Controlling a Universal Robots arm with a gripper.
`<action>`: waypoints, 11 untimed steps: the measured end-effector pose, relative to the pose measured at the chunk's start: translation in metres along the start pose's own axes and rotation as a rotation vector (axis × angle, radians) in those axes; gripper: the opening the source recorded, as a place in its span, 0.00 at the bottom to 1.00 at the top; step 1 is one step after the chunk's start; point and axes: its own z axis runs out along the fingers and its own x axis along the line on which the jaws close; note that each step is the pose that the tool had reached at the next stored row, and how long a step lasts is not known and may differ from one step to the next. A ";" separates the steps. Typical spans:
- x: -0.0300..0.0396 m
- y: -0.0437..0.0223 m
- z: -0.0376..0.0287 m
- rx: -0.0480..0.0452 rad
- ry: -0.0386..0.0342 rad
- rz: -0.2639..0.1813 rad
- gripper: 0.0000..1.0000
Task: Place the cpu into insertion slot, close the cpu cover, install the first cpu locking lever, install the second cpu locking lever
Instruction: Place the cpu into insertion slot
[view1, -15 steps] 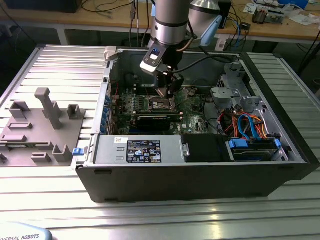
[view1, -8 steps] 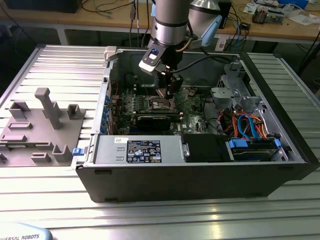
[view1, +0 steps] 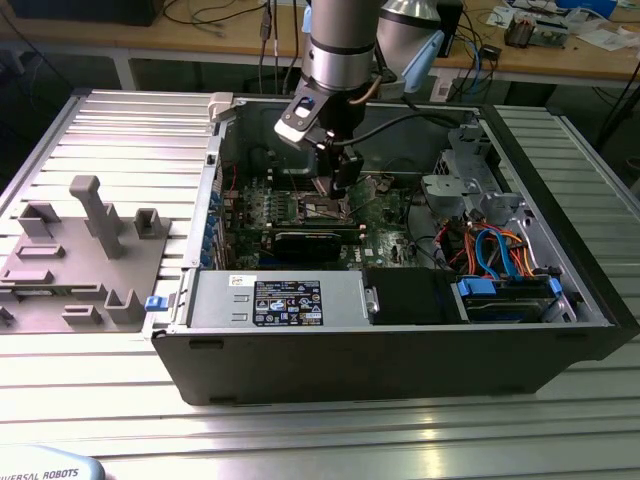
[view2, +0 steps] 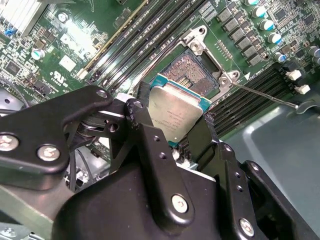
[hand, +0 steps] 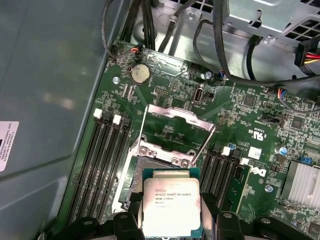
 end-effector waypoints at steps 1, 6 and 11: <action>0.0000 0.0000 0.0001 0.0000 0.0000 0.004 0.54; 0.0000 0.0000 0.0005 0.0003 -0.0005 0.019 0.54; 0.0000 0.0000 0.0010 0.0006 -0.0008 0.030 0.54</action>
